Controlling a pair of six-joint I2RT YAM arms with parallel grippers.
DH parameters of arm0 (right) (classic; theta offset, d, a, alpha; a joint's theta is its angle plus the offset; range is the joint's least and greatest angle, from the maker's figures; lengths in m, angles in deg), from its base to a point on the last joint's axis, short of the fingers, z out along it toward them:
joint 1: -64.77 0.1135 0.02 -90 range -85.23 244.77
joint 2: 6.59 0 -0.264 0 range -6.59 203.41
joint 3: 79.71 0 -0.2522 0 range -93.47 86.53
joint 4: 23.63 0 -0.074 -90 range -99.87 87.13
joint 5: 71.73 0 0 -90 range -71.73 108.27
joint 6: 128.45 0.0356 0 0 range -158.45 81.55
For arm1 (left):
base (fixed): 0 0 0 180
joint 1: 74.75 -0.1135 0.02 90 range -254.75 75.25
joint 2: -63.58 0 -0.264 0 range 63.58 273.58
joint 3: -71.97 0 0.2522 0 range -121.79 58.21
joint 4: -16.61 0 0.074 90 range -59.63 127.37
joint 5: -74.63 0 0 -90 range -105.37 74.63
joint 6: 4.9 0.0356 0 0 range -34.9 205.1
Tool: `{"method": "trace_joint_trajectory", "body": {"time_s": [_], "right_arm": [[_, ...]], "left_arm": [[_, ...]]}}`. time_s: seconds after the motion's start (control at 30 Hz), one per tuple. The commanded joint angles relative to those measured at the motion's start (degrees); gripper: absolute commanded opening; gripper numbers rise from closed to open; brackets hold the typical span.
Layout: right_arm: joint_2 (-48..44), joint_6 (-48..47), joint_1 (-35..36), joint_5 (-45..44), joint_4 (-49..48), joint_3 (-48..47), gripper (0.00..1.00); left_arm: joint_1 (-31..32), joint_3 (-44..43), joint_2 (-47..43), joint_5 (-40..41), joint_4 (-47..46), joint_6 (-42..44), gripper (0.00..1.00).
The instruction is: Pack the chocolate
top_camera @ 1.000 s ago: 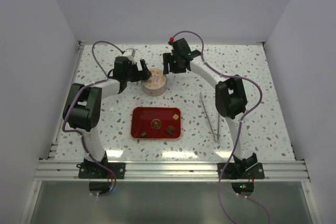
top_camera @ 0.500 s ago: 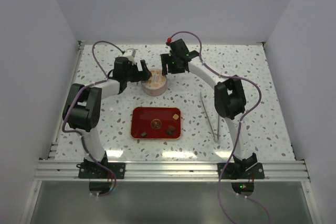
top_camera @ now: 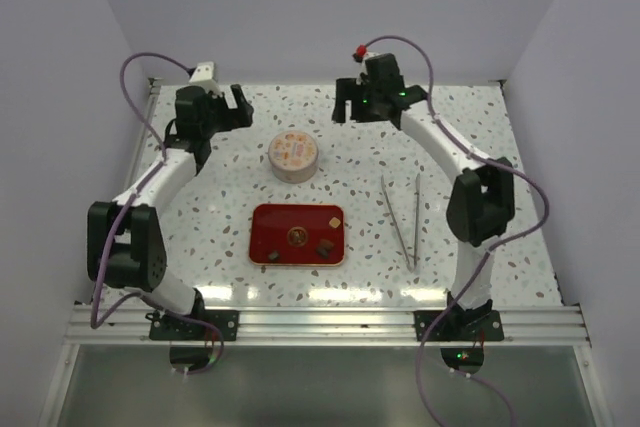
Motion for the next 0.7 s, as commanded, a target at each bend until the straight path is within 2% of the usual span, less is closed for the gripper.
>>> {"method": "trace_joint_trajectory", "body": {"time_s": [0.0,0.17,0.33,0.47,0.67], "right_arm": [[-11.9,0.0,-6.0,0.8,-5.3,7.2,0.80],[-21.6,-4.0,-9.6,-5.9,-8.6,20.6,0.80],[-32.3,-5.8,-11.9,-11.7,-8.6,29.1,0.81],[-39.7,-6.1,-14.3,-13.9,-8.5,32.7,0.83],[-45.1,-6.8,-16.0,-14.8,-7.6,32.9,0.85]], "left_arm": [[-3.5,-1.2,-7.0,3.1,3.8,2.1,1.00],[-5.2,0.8,-14.9,6.9,7.5,3.6,1.00],[-5.2,-4.1,-18.1,10.9,15.3,5.7,1.00],[-5.2,-3.1,-22.3,12.9,14.8,7.1,1.00],[-5.2,-3.1,-24.4,14.5,16.0,8.0,1.00]]}}
